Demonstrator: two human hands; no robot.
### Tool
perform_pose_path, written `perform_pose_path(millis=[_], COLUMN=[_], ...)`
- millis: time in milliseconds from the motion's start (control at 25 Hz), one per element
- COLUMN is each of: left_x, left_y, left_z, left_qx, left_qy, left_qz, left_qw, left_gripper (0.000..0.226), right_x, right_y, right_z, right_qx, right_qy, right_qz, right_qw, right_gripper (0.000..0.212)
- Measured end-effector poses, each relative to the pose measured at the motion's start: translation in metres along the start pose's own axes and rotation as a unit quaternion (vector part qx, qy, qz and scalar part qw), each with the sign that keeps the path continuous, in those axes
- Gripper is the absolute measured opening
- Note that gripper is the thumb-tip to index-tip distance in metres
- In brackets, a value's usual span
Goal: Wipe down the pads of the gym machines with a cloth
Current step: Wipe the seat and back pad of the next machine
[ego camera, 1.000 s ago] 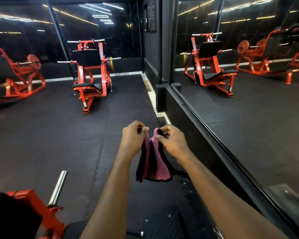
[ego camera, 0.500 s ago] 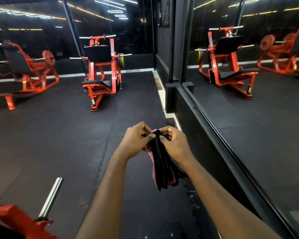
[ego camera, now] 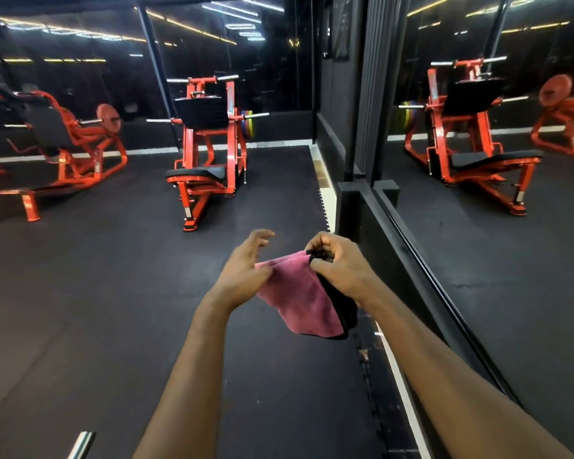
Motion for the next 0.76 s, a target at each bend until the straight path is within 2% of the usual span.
perform_pose_path(millis=[40, 80, 120, 200, 360, 440, 640, 760], left_x=[0.020, 0.041, 0.059, 0.101, 0.211, 0.284, 0.459, 0.554], left_y=[-0.015, -0.031, -0.042, -0.061, -0.081, -0.088, -0.094, -0.126], left_z=[-0.004, -0.005, -0.005, 0.000, 0.003, 0.006, 0.010, 0.005], left_qx=[0.056, 0.092, 0.108, 0.108, 0.043, 0.011, 0.039, 0.009], left_qy=[-0.050, -0.091, -0.108, -0.061, 0.136, 0.178, 0.118, 0.119], left_qz=[-0.006, -0.012, -0.020, -0.023, -0.002, 0.015, 0.094, 0.073], left_qw=[0.997, 0.992, 0.988, 0.992, 0.990, 0.984, 0.988, 0.990], left_gripper=[0.059, 0.056, 0.042, 0.013, 0.024, 0.035, 0.049, 0.057], right_x=[0.026, 0.052, 0.078, 0.127, 0.244, 0.315, 0.483, 0.583], right_y=[0.004, 0.009, 0.017, 0.044, 0.135, 0.177, 0.207, 0.222], right_z=[-0.005, -0.010, -0.015, -0.022, -0.027, -0.028, 0.003, 0.030], right_qx=[0.012, 0.027, 0.040, 0.057, 0.091, 0.077, -0.005, -0.004], right_qy=[-0.004, 0.004, 0.021, 0.059, 0.066, 0.029, -0.148, -0.152], right_qz=[-0.007, -0.011, -0.013, 0.001, 0.087, 0.102, -0.003, -0.053], right_qw=[1.000, 1.000, 0.999, 0.997, 0.990, 0.991, 0.989, 0.987], right_gripper=[0.020, 0.021, 0.022, 0.023, 0.016, 0.022, 0.037, 0.019])
Point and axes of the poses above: each hand's wrist, its own x-axis towards the middle knuckle, its own z-axis out of the palm, y = z × x, the point moved 1 cm from there along x, towards the middle knuckle, and after that the axes turned 8 degrees about x, right-handed, at the moved point
